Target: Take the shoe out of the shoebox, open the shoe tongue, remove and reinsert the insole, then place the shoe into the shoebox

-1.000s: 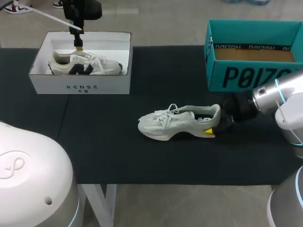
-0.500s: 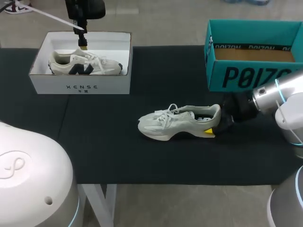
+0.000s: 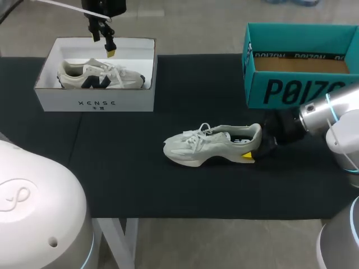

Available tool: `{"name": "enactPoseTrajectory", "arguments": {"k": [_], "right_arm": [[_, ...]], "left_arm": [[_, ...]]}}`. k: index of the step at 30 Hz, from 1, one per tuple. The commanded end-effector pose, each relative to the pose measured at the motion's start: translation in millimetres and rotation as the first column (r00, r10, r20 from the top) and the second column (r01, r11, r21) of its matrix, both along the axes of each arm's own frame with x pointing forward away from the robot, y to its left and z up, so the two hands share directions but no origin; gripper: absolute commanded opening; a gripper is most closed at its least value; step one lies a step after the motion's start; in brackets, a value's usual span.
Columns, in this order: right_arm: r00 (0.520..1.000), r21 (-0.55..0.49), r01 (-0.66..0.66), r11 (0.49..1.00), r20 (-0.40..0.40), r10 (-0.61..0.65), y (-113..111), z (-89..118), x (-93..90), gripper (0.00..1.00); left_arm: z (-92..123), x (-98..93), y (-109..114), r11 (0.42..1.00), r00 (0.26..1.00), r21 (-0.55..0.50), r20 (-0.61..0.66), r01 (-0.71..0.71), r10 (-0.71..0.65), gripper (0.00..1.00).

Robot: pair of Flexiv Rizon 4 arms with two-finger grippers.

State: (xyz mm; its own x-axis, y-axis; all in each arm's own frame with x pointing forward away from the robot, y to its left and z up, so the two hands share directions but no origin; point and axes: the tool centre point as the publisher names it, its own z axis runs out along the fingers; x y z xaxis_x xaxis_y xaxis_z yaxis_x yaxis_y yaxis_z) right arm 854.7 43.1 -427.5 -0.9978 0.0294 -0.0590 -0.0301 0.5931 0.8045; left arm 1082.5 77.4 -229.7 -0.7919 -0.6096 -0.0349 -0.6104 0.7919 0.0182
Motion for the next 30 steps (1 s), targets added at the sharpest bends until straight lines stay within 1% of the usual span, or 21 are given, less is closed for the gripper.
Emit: {"name": "enactPoseTrajectory", "arguments": {"k": [1,7,8,9,10,11,12,13,14,15,16,18,19,20,24,27,30], "right_arm": [[1.0,-0.002,0.001,1.0,0.002,-0.001,2.9,-4.3,0.5,0.0],[1.0,-0.002,0.001,1.0,0.002,-0.001,2.9,-4.3,0.5,0.0],[1.0,-0.002,0.001,1.0,0.002,-0.001,2.9,-4.3,0.5,0.0],[1.0,-0.002,0.001,1.0,0.002,-0.001,2.9,-4.3,0.5,0.0],[1.0,-0.002,0.001,1.0,0.002,-0.001,2.9,-4.3,0.5,0.0],[1.0,-0.002,0.001,1.0,0.002,-0.001,2.9,-4.3,0.5,0.0],[1.0,-0.002,0.001,1.0,0.002,-0.001,2.9,-4.3,0.5,0.0],[1.0,-0.002,0.001,1.0,0.002,-0.001,2.9,-4.3,0.5,0.0],[1.0,-0.002,0.001,1.0,0.002,-0.001,2.9,-4.3,0.5,0.0],[1.0,-0.002,0.001,1.0,0.002,-0.001,2.9,-4.3,0.5,0.0],[1.0,-0.002,0.001,1.0,0.002,-0.001,2.9,-4.3,0.5,0.0],[1.0,-0.002,0.001,1.0,0.002,-0.001,2.9,-4.3,0.5,0.0],[1.0,-0.002,0.001,1.0,0.002,-0.001,2.9,-4.3,0.5,0.0],[1.0,-0.002,0.001,1.0,0.002,-0.001,2.9,-4.3,0.5,0.0],[1.0,-0.002,0.001,1.0,0.002,-0.001,2.9,-4.3,0.5,0.0],[1.0,-0.002,0.001,1.0,0.002,-0.001,2.9,-4.3,0.5,0.0],[1.0,-0.002,0.001,1.0,0.002,-0.001,2.9,-4.3,0.5,0.0]], "left_arm": [[-0.2,4.0,0.6,0.745,0.751,-0.093,-0.103,-0.66,0.652,1.0],[-0.2,4.0,0.6,0.745,0.751,-0.093,-0.103,-0.66,0.652,1.0],[2.7,2.7,-0.5,0.655,0.663,-0.107,-0.123,-0.748,0.738,1.0],[6.4,-5.0,-6.5,0.663,0.673,-0.145,-0.027,-0.734,0.739,1.0],[11.5,-9.9,-11.3,0.592,0.603,-0.16,-0.022,-0.789,0.797,1.0],[15.7,-14.3,-15.6,0.555,0.562,-0.156,-0.001,-0.817,0.827,1.0],[20.1,-20.3,-20.2,0.517,0.531,-0.187,-0.031,-0.835,0.847,1.0],[25.3,-25.5,-24.8,0.498,0.514,-0.197,-0.036,-0.845,0.857,1.0],[28.3,-31.4,-32.0,0.514,0.532,-0.212,-0.034,-0.831,0.846,1.0],[30.9,-36.8,-38.0,0.517,0.543,-0.237,-0.053,-0.822,0.838,1.0],[32.3,-43.5,-45.6,0.532,0.557,-0.231,-0.057,-0.814,0.828,1.0],[32.1,-52.0,-55.3,0.536,0.562,-0.234,-0.057,-0.811,0.825,1.0],[32.6,-56.3,-59.1,0.53,0.561,-0.241,-0.077,-0.813,0.824,1.0],[31.8,-62.3,-65.7,0.542,0.571,-0.23,-0.082,-0.808,0.817,1.0],[27.9,-85.3,-90.9,0.565,0.594,-0.259,-0.043,-0.784,0.804,1.0],[24.8,-95.5,-107.4,0.598,0.634,-0.259,-0.085,-0.759,0.768,1.0],[21.2,-105.3,-131.0,0.662,0.692,-0.234,-0.074,-0.712,0.718,1.0]]}}
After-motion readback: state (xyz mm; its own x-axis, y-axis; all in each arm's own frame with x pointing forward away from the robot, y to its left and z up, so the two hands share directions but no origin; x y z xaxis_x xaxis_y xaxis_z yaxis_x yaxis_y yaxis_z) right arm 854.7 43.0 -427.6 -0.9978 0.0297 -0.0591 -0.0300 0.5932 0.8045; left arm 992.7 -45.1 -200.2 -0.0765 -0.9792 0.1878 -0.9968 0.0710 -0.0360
